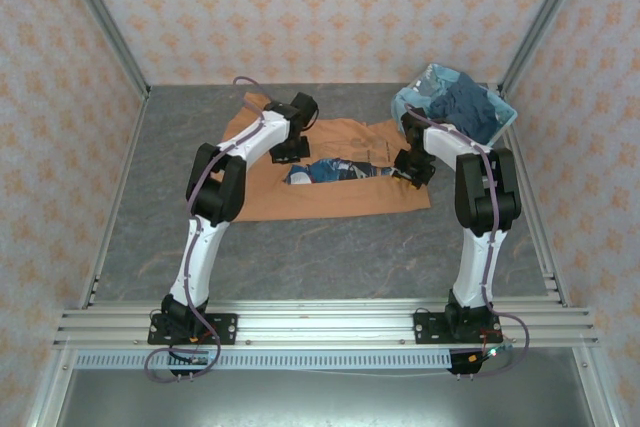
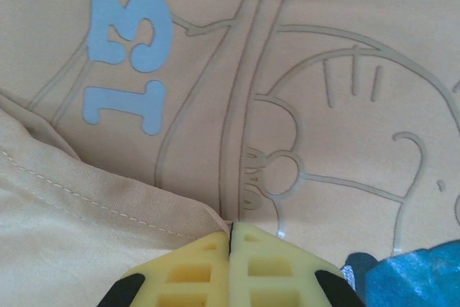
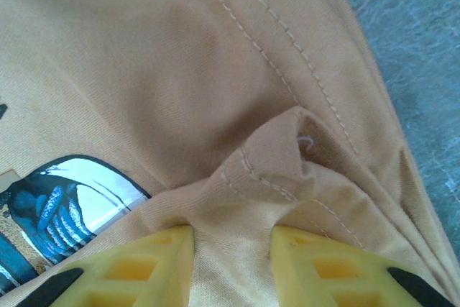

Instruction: Fold and stack the t-shirts

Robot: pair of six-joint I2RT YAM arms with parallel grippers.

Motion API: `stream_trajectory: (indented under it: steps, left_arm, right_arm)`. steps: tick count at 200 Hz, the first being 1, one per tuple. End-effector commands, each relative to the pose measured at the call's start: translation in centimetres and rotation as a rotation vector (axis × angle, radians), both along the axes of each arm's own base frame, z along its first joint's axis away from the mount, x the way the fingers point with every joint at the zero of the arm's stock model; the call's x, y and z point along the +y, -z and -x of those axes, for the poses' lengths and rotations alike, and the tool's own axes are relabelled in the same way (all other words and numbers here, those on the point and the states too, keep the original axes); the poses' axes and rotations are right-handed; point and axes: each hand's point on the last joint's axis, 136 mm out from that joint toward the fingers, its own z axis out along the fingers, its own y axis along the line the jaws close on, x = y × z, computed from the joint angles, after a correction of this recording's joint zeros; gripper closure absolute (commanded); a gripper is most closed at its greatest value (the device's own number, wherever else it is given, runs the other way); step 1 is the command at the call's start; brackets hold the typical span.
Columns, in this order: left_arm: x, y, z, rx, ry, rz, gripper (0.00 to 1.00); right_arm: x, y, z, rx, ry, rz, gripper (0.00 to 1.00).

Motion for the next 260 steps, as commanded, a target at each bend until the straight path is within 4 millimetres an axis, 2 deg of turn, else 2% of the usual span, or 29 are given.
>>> stream_trajectory:
  steps: [1, 105, 112, 130, 135, 152, 166, 179, 187, 191, 203, 220, 239, 260]
  left_arm:
    - [-0.6, -1.4, -0.7, -0.042, 0.048, 0.016, 1.0]
    - [-1.4, -2.5, -2.1, -0.08, 0.109, 0.005, 1.0]
    - [-1.2, -2.9, -2.1, -0.088, 0.112, -0.01, 0.92]
    - [0.5, -4.6, -1.5, -0.098, 0.09, -0.084, 0.61]
    - [1.1, -5.2, -1.2, -0.101, 0.078, -0.108, 0.58]
    - [3.8, -6.9, 0.8, -0.097, 0.004, -0.166, 0.46]
    - [5.8, -7.9, 3.1, -0.095, -0.084, -0.142, 0.46]
    - [7.6, -8.4, 5.8, -0.076, -0.181, -0.092, 0.47]
    - [8.6, -8.0, 7.7, -0.042, -0.228, -0.073, 0.48]
    - [9.0, -8.6, 8.6, -0.045, -0.251, -0.052, 0.49]
    - [10.0, -7.8, 11.0, -0.002, -0.32, 0.011, 0.55]
    - [10.4, -5.8, 13.7, 0.077, -0.407, 0.105, 0.69]
    - [11.2, -4.0, 15.2, 0.131, -0.454, 0.09, 0.77]
    - [12.3, -1.9, 16.0, 0.17, -0.549, 0.112, 0.8]
  right_arm:
    - [0.3, 2.3, 2.4, 0.093, -0.015, -0.002, 0.66]
    - [0.4, 2.1, 2.5, 0.091, -0.016, -0.006, 0.66]
    - [0.4, 2.0, 2.4, 0.086, -0.017, -0.008, 0.66]
    - [0.3, 1.3, 2.0, 0.068, -0.017, -0.006, 0.61]
    - [0.3, 1.0, 1.9, 0.061, -0.017, -0.003, 0.59]
    - [0.1, -0.4, 1.2, 0.026, -0.025, 0.008, 0.54]
    - [0.0, -1.7, 0.7, -0.003, -0.033, 0.017, 0.5]
    - [0.0, -3.3, 0.4, -0.037, -0.04, 0.016, 0.47]
    - [-0.1, -4.3, 0.4, -0.059, -0.042, 0.017, 0.45]
    - [-0.1, -4.8, 0.4, -0.068, -0.042, 0.018, 0.45]
    - [-0.2, -5.8, 0.8, -0.084, -0.041, 0.017, 0.44]
    - [-0.2, -6.3, 2.0, -0.092, -0.037, -0.002, 0.46]
    - [0.0, -5.6, 3.7, -0.07, -0.033, -0.031, 0.51]
    - [0.1, -4.2, 5.6, -0.027, -0.026, -0.053, 0.58]
